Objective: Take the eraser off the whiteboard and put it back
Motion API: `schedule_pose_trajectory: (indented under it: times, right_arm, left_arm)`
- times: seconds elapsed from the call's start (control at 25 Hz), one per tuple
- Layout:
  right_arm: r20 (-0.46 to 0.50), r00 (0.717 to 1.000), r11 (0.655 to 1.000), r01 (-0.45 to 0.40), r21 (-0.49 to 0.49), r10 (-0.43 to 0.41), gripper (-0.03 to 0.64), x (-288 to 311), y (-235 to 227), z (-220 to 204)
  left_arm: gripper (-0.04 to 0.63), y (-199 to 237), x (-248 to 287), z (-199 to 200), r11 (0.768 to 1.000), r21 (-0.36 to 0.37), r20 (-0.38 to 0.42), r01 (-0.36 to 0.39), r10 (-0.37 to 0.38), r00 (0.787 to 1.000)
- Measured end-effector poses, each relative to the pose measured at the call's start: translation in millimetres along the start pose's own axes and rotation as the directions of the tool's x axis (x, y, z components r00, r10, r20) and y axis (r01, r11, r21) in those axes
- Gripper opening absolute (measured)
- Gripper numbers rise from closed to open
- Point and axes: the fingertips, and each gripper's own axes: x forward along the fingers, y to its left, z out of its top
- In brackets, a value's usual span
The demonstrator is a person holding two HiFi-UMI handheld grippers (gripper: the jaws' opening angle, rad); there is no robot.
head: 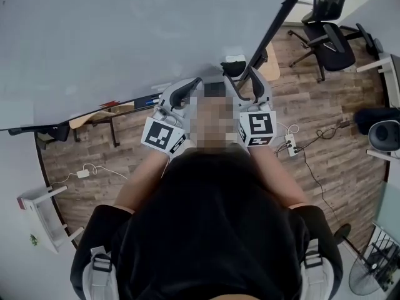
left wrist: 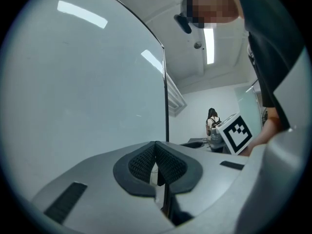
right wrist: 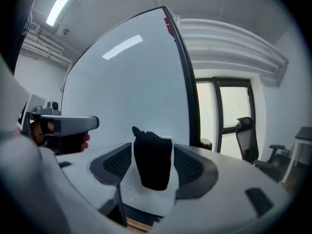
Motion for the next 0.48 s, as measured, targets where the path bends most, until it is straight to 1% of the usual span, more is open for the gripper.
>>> schedule_pose_trajectory:
  times: [0.28,0.48]
  right_arm:
    - [-0.007,0.996,0.996,0.090,0.015,-0.090,0.262,12,-1,-16]
    - [-0.035,0.991,0.990,0.131,0.046,-0.129,0.278,21,-1,-31]
  left_arm:
    - [-0.005,9,-6,-3,0.999,-0.003,0.002,0.049,-0.049,0.999]
    - [-0.005,14,-12,-7,0.998,-0.009,-0.003,0.069,-0.069,0.998]
